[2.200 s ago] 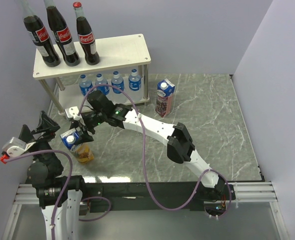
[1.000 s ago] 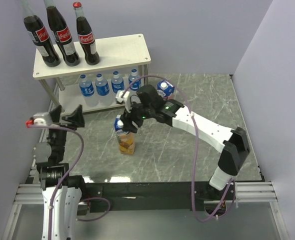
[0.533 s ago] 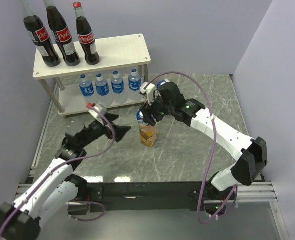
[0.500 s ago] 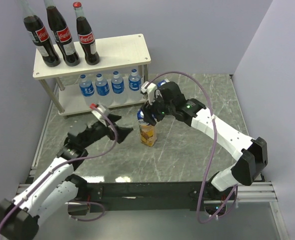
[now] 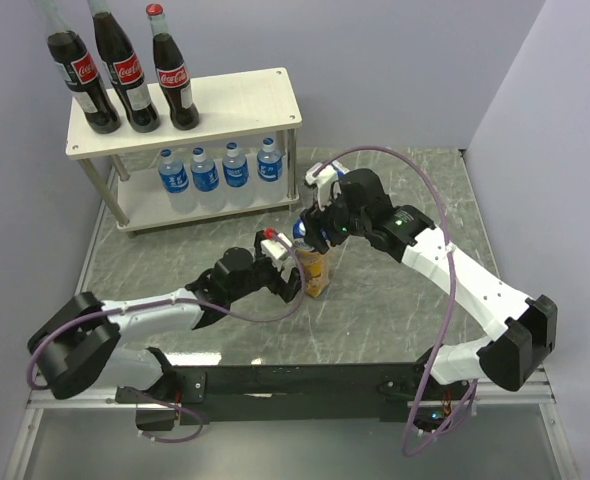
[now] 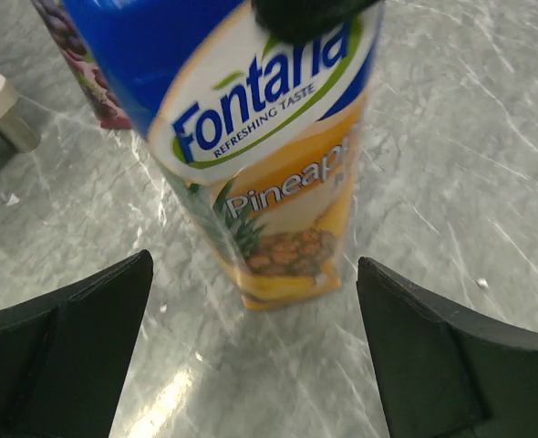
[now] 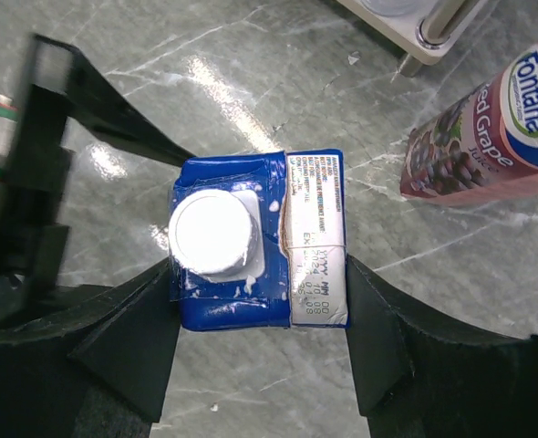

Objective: Place and organize the beverage onto the shelf
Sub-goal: Pick up the drink from the center of the board.

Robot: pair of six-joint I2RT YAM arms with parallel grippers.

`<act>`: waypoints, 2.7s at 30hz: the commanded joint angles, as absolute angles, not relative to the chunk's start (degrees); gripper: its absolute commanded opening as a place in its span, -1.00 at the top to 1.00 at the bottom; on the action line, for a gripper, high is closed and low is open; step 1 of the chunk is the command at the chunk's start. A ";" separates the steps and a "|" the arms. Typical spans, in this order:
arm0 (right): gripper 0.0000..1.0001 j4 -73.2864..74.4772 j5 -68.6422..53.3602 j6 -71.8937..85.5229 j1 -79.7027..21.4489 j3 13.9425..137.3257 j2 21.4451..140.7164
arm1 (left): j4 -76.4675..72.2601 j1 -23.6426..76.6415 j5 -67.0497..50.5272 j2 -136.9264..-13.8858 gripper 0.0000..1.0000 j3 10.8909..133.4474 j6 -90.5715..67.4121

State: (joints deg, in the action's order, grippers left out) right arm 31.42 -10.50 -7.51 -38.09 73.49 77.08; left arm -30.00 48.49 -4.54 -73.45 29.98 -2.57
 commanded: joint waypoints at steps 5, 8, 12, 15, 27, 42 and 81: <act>1.00 17.31 -13.09 -3.08 -36.30 76.47 68.47 | -42.72 51.15 -0.18 -78.92 -0.99 36.73 -2.55; 1.00 16.79 -13.10 -2.90 -36.04 75.76 67.68 | -40.44 52.99 -0.18 -80.94 -0.99 39.37 -2.90; 1.00 16.61 -13.18 -2.64 -35.51 75.59 66.71 | -38.23 53.96 -0.18 -83.23 -0.99 41.40 -3.87; 1.00 16.96 -13.88 -2.11 -34.46 76.46 65.83 | -41.03 54.23 3.95 -84.02 -0.99 40.09 -3.87; 1.00 19.07 -19.86 2.55 -30.85 79.28 64.95 | -46.58 54.23 6.15 -88.15 -0.99 44.38 -2.20; 1.00 19.34 -21.53 3.34 -29.27 79.45 63.46 | -39.99 54.23 1.23 -89.12 0.47 48.95 -0.62; -0.46 20.39 -23.64 2.11 -28.83 79.37 62.31 | -36.56 54.14 -0.26 -84.55 0.99 50.01 -1.41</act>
